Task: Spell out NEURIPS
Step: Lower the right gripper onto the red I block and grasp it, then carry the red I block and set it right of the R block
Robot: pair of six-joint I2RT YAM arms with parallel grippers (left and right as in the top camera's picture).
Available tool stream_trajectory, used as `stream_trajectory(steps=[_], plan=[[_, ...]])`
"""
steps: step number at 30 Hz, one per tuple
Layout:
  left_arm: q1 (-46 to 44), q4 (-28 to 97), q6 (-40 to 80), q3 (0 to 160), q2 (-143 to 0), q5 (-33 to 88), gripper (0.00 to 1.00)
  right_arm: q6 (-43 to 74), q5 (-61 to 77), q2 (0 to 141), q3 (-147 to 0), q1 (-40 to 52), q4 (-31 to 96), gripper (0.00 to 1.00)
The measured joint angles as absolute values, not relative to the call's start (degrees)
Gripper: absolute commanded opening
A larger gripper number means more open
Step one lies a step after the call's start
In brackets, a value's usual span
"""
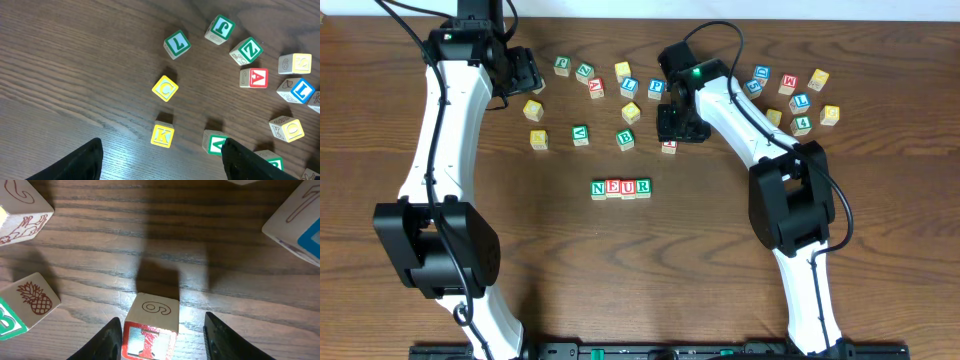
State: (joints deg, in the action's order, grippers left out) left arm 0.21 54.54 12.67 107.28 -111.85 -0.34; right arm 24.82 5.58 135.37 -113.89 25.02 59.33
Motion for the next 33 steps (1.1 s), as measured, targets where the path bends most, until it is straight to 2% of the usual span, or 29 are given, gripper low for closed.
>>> stream_trajectory(steps=[10,18,29,33], plan=[[0.2,54.7,12.6,107.3,-111.9,-0.3,0.75,25.0,5.5,135.4,-113.9,25.7,59.3,0.33],[0.2,55.1,12.6,107.3,-111.9,-0.3,0.75,24.0,5.5,135.4,-113.9,26.0,61.9,0.27],[0.2,55.1,12.6,107.3,-111.9,-0.4,0.75,19.8,5.8,135.4,-113.9,26.7,70.8,0.27],[0.2,55.1,12.7,107.3,-111.9,-0.3,0.75,19.0,6.0,135.4,-113.9,28.7,74.0,0.30]])
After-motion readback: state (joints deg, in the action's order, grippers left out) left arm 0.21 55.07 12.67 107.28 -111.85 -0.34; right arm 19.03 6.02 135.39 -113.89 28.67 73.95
